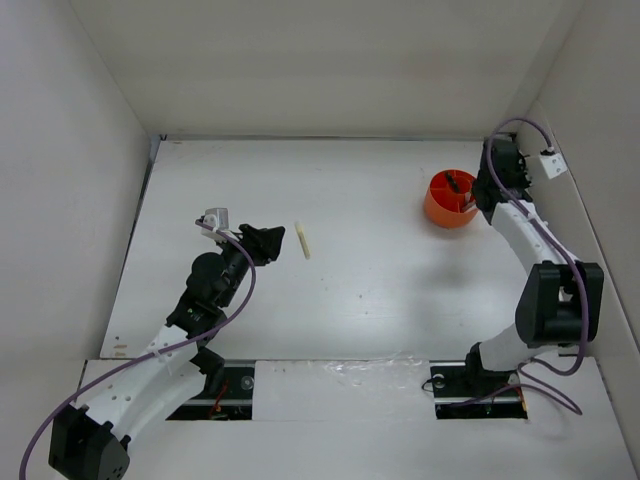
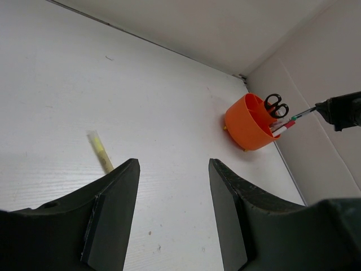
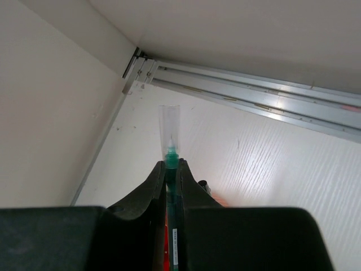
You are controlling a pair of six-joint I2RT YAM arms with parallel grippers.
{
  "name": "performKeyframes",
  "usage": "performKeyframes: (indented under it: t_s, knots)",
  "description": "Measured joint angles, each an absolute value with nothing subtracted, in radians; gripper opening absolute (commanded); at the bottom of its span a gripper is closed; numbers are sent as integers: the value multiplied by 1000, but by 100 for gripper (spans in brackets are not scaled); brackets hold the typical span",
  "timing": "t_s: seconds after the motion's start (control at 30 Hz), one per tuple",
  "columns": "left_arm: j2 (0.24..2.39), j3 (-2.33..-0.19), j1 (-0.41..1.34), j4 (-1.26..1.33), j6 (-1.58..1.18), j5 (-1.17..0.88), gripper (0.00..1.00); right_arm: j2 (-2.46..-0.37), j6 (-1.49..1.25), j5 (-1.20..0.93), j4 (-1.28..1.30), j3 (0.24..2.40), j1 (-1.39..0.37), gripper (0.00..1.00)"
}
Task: Sort the stationery into containers
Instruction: Place the pen in the storage box.
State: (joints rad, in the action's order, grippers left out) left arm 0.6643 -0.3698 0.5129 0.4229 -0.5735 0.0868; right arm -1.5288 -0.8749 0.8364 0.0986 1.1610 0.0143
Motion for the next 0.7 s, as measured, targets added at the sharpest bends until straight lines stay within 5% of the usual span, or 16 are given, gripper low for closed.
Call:
performKeyframes:
  t_s: [0.7]
  knots:
    - [682,-369,513,437,-578,64,48,-1706,-970,1232,415,1330,-117,0]
